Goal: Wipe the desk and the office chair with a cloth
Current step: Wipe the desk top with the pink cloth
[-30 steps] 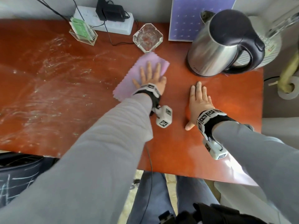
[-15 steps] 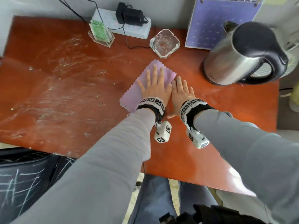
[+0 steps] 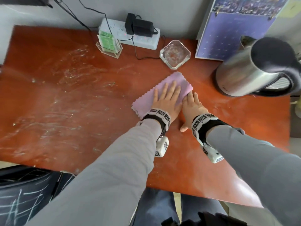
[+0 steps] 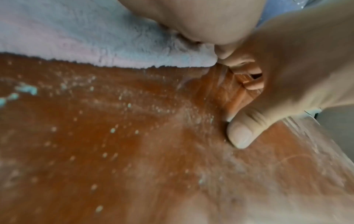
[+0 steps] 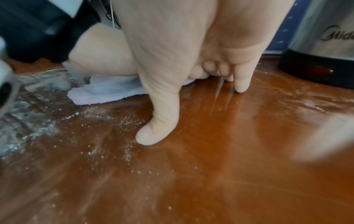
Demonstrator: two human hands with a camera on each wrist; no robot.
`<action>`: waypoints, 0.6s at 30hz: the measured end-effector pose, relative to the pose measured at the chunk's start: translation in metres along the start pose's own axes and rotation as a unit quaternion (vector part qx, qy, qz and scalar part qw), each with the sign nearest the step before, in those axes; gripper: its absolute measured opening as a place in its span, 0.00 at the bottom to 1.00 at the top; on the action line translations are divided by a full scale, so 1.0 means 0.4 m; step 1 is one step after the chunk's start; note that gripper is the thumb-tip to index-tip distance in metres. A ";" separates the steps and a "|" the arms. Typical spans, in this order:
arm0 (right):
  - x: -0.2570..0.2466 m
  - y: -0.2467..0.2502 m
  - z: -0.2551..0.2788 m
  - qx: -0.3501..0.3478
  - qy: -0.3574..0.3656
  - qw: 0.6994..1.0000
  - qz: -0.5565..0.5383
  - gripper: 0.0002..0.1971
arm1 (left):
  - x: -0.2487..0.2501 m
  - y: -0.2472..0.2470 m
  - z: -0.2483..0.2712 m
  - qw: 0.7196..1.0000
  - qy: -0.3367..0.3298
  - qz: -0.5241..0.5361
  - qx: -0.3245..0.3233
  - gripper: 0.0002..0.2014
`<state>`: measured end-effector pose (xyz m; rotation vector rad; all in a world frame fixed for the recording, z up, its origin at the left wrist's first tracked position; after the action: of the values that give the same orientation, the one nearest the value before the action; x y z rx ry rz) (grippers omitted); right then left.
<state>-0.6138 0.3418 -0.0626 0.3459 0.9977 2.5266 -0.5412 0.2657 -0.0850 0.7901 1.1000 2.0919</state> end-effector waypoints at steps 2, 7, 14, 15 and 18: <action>0.011 -0.002 0.007 -0.003 0.014 1.000 0.012 0.76 | 0.000 0.007 0.006 0.999 -0.021 -0.025 0.009 0.32; 0.069 0.056 0.034 0.122 0.014 0.990 -0.062 0.32 | 0.011 0.050 -0.030 0.995 -0.080 -0.051 0.045 0.33; 0.081 0.038 0.027 0.069 0.015 0.997 -0.026 0.40 | -0.010 0.031 -0.074 0.999 -0.022 -0.042 -0.013 0.36; 0.082 0.032 0.027 0.061 0.018 0.998 -0.021 0.41 | -0.048 0.040 -0.071 0.999 0.005 -0.029 -0.012 0.36; 0.084 0.010 0.030 0.052 0.028 0.998 -0.018 0.42 | -0.172 0.064 -0.050 0.996 0.085 -0.004 -0.017 0.37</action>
<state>-0.6402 0.3615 -0.0485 0.2852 1.1500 2.4696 -0.5203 0.1927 -0.0869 0.5991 1.1508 2.1985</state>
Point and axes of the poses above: each hand's wrist, its own z-axis away from the middle knuckle, its own y-axis out of the back of the hand, x = y × z, the point moved 4 cm from there along -z, towards the middle knuckle, and after that the axes turned 1 degree about y, right-handed, at the moved point
